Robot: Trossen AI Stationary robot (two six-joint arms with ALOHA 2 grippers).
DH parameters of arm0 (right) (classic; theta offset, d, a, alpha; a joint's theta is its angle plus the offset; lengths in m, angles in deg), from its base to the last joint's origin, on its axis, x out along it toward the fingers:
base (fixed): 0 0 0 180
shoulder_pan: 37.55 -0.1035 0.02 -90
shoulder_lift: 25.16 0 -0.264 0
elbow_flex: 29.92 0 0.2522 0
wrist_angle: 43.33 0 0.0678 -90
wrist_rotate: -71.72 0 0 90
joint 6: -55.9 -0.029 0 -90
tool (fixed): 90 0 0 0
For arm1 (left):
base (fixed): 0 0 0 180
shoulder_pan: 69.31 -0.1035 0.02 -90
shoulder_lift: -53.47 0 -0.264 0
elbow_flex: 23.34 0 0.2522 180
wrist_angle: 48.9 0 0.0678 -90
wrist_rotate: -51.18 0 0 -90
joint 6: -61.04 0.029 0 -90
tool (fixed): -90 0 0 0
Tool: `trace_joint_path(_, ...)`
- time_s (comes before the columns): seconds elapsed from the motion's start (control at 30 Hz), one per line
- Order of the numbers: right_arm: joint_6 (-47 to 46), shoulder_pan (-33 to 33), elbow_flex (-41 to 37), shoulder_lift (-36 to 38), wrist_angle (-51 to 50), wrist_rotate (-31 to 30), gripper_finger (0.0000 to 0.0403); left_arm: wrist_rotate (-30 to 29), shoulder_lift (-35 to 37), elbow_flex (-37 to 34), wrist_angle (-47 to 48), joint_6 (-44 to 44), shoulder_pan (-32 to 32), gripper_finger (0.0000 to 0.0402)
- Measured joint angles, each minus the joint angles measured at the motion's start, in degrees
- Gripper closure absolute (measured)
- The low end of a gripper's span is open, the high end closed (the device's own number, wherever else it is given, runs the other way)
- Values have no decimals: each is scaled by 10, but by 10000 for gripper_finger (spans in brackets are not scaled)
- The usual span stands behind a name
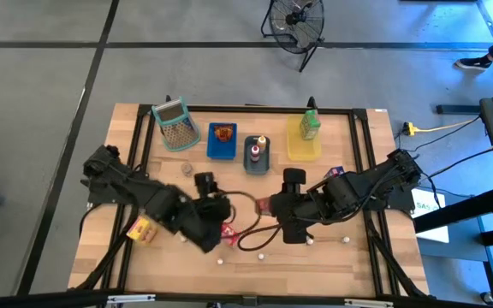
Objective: Pick & Place Kitchen Items
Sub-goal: Put the red seasoning can into the blue bin
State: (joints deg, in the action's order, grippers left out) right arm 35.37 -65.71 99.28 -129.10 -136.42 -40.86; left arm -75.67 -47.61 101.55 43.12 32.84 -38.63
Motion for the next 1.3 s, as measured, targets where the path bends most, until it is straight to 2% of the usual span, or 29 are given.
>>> trace_joint_path(0.13, 15, 0, 0, 0, 13, -21, 174, 58, 5, 0, -54, 76, -42, 112)
trace_joint_path(0.3, 19, 0, 0, 0, 18, -31, 174, 75, 4, 0, -121, 157, -74, 112)
trace_joint_path(0.43, 31, 0, 0, 0, 25, -44, 174, 120, 4, 0, -181, 194, -84, 112)
trace_joint_path(0.6, 58, -7, 0, 0, 44, -79, 174, 141, 4, 0, -190, 196, -88, 112)
trace_joint_path(0.9, 107, -17, 0, 0, 96, -85, 174, 116, 4, 0, -206, 200, -88, 112)
trace_joint_path(1.07, 116, -23, 0, 0, 109, -106, 174, 144, 4, 0, -205, 200, -88, 112)
trace_joint_path(1.3, 122, -23, 0, 0, 123, -108, 174, 144, -4, 0, -204, 200, -88, 112)
